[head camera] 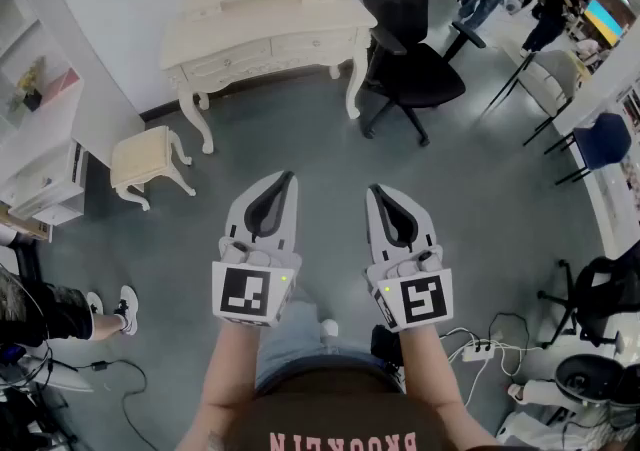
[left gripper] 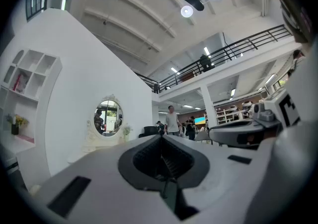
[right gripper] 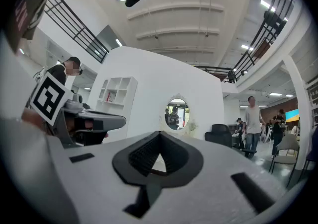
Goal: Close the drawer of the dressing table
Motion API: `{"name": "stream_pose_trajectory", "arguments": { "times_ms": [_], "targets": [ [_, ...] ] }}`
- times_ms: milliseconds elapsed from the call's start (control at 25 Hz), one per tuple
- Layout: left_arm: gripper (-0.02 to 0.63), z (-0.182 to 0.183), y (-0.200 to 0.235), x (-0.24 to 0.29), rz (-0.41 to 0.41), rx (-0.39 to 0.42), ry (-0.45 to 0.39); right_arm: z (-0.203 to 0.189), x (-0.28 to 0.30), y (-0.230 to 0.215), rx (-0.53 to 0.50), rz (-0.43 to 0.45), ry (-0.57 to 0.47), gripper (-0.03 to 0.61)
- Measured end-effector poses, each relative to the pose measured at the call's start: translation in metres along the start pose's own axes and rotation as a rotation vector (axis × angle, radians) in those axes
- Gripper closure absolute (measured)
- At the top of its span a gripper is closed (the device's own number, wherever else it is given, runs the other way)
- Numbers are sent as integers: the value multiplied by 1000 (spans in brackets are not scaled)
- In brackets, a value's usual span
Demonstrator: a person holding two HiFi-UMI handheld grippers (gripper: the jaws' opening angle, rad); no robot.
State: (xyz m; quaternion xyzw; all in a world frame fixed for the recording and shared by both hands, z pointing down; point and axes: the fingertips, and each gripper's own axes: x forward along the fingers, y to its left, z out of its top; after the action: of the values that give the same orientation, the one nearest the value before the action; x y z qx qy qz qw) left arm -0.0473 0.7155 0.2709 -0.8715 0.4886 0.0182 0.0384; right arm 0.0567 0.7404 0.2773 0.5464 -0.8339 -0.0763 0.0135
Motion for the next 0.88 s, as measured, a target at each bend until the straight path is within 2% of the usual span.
{"name": "stream_pose_trajectory", "arguments": {
  "times_ms": [200,400,640,760,880],
  "targets": [
    [609,1,2,1,16,4,-6,2,1,-2,-22,10,-19,580],
    [609,-4,24,24,5,-3,0,-5,30,-8,-13,9,-12,580],
    [609,-10,73,80,-22,6,-26,-12,97,-22,-9,-3,-24,580],
    [609,-13,103,116,-51,5,-14,-15,142,-30,-8,-16,-27,580],
    [609,-12,137,157,-75,27,-56,-16,191,-39,-11,-33,-28,580]
  ]
}}
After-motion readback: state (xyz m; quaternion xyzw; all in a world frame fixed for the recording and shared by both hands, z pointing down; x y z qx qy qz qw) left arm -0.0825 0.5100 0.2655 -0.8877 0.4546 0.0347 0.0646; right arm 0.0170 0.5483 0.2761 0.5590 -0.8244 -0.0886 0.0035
